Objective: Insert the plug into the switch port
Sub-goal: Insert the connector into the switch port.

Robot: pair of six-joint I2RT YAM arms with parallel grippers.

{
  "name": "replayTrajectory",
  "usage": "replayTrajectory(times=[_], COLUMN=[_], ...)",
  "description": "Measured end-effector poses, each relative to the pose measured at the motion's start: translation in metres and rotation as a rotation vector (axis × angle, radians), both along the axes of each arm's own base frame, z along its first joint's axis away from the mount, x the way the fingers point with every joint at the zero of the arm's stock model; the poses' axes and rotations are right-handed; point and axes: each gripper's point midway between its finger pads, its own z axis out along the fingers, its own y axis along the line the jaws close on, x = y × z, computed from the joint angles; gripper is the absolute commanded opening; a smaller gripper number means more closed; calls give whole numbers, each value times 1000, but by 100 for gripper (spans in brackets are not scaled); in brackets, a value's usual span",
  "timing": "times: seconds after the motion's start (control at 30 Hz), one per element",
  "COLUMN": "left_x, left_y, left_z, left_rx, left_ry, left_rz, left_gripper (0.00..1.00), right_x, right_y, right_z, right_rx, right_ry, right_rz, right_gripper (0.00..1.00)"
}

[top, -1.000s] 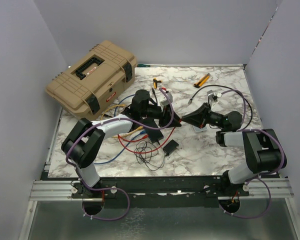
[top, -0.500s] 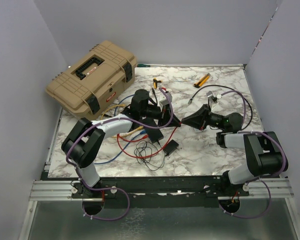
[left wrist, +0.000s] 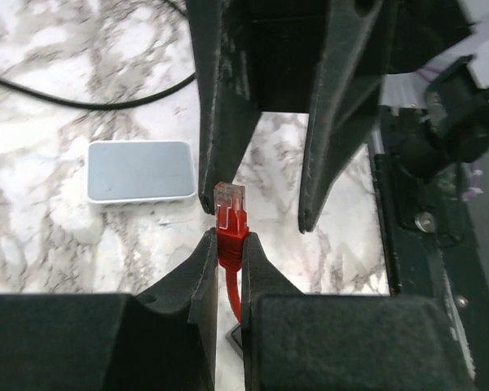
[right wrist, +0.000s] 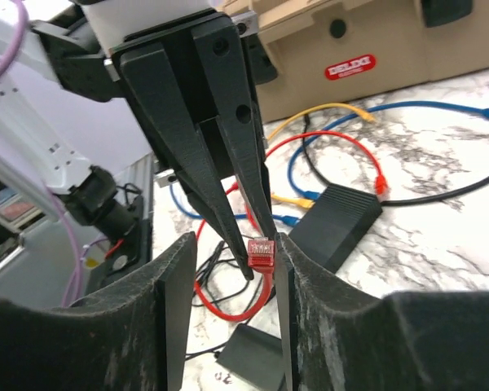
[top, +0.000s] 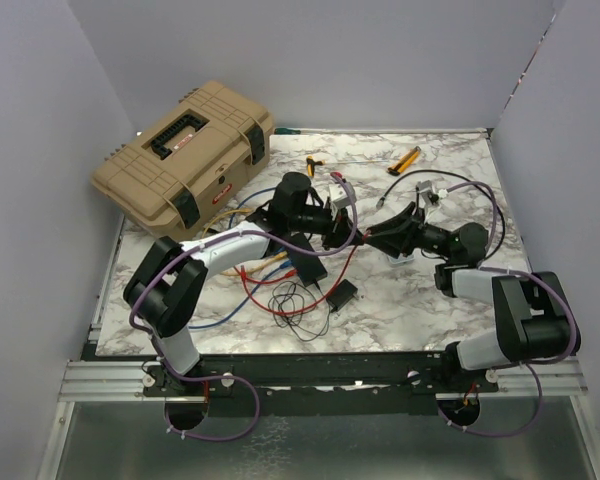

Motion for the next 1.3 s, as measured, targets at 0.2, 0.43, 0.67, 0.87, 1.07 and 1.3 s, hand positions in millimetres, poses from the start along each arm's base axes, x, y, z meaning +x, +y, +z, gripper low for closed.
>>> replayTrajectory(times=[0.2, 0.43, 0.67, 0.87, 1.07, 1.3], left_x=[22, 56, 72, 72, 72, 72], left_y=[-5, 9, 11, 4, -3, -8], left_z=[-10, -46, -86, -111, -122, -135], left_rx=[139, 367, 535, 630, 693, 746], left_ry=[-88, -146, -155, -170, -210, -239], left_rz=[133, 321, 381, 367, 357, 341], left_gripper=[0, 0, 0, 0, 0, 0], right_x=[15, 44, 83, 105, 108, 108], right_y=[-4, -20, -56, -90, -117, -127], right_z=[-3, -5, -24, -65, -120, -147], right_rx=[-33, -86, -176, -256, -297, -319], right_ry=[18, 73, 227, 420, 653, 772], right_rz=[-96, -290, -585, -760, -830, -853], right_gripper=[57, 61, 61, 61, 61, 59])
